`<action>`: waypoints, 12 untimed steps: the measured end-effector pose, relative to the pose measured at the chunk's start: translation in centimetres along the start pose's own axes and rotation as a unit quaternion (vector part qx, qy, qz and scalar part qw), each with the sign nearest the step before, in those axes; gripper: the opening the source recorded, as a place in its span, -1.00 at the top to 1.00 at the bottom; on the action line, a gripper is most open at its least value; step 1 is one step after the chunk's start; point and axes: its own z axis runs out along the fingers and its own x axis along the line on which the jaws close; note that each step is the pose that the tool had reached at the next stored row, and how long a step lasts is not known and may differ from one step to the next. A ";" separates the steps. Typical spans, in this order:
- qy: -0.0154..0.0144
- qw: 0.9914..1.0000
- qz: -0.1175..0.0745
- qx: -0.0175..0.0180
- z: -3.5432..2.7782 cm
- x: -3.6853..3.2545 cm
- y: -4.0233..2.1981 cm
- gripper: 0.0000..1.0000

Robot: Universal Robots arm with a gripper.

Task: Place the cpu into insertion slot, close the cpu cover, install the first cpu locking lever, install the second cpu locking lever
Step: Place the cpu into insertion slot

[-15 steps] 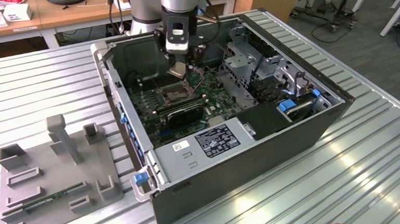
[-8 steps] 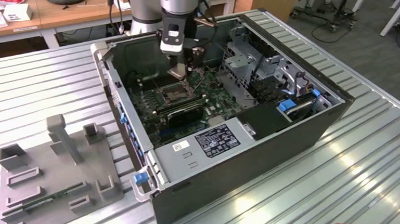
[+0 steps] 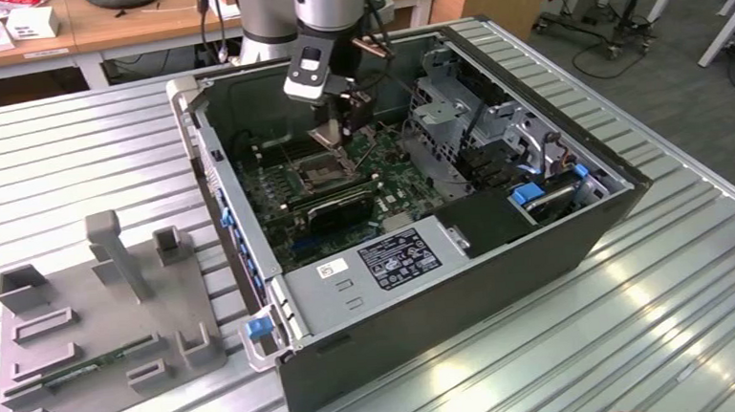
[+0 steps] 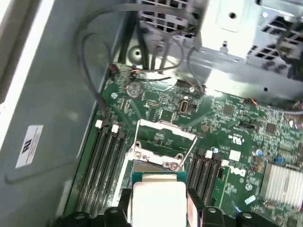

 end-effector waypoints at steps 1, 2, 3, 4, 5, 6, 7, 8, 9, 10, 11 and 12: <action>-0.001 1.000 0.010 0.000 0.07 0.00 -0.01 -0.08; -0.002 1.000 0.019 0.000 0.14 0.00 -0.01 -0.08; -0.002 1.000 0.027 0.000 0.20 0.00 -0.02 -0.08; -0.003 0.999 0.036 -0.001 0.27 0.00 -0.03 -0.08; -0.004 0.999 0.045 -0.001 0.35 -0.01 -0.03 -0.08; -0.005 0.999 0.054 -0.001 0.44 -0.01 -0.04 -0.08; -0.006 0.998 0.064 -0.001 0.54 -0.01 -0.05 -0.08; -0.007 0.997 0.073 -0.001 0.62 -0.01 -0.06 -0.08; -0.007 0.997 0.082 -0.001 0.71 -0.01 -0.06 -0.08; -0.008 0.996 0.091 -0.002 0.80 -0.01 -0.07 -0.08; -0.009 0.995 0.100 -0.002 0.89 -0.02 -0.08 -0.08; -0.010 0.994 0.109 -0.002 0.98 -0.02 -0.09 -0.08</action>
